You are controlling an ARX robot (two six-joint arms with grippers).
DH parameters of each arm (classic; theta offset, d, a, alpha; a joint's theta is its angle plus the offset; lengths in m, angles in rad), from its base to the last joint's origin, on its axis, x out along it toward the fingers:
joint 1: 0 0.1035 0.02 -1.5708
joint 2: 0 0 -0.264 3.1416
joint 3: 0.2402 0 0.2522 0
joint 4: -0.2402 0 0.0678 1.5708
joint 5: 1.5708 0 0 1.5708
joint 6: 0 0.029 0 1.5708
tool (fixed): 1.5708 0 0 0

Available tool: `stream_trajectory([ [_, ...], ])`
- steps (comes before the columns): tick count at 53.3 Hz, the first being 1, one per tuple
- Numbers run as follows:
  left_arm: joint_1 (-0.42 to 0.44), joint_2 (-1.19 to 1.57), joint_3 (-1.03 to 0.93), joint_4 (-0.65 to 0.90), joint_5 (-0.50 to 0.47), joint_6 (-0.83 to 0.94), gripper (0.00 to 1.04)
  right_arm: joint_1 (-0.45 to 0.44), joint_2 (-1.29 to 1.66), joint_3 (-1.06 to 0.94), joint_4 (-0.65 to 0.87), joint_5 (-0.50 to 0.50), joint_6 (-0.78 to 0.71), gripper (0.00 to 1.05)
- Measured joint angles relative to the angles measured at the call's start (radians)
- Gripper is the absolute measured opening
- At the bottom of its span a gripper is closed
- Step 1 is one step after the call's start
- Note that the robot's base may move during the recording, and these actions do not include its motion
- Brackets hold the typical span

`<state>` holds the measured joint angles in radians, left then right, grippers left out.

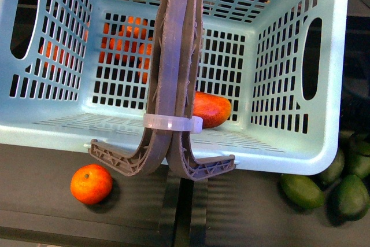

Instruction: Pick mango and avocado into basket

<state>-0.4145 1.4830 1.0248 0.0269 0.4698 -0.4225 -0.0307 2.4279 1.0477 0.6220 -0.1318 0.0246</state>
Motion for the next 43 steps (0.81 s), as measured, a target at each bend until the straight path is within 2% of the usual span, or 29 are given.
stream_trajectory([
  [14, 0.0, 0.0, 0.0, 0.0, 0.0, 0.0, 0.12, -0.067, -0.251, -0.092, 0.007, 0.0, 0.058, 0.56],
  [27, 0.0, 0.0, 0.0, 0.0, 0.0, 0.0, 0.12, -0.089, -0.521, -0.141, -0.07, -0.04, 0.111, 0.56],
  [34, 0.0, 0.0, 0.0, 0.0, 0.0, 0.0, 0.12, -0.045, -0.665, -0.144, -0.13, -0.049, 0.132, 0.56],
  [43, 0.0, 0.0, 0.0, 0.0, 0.001, 0.0, 0.12, 0.131, -0.829, -0.119, -0.221, -0.018, 0.16, 0.56],
])
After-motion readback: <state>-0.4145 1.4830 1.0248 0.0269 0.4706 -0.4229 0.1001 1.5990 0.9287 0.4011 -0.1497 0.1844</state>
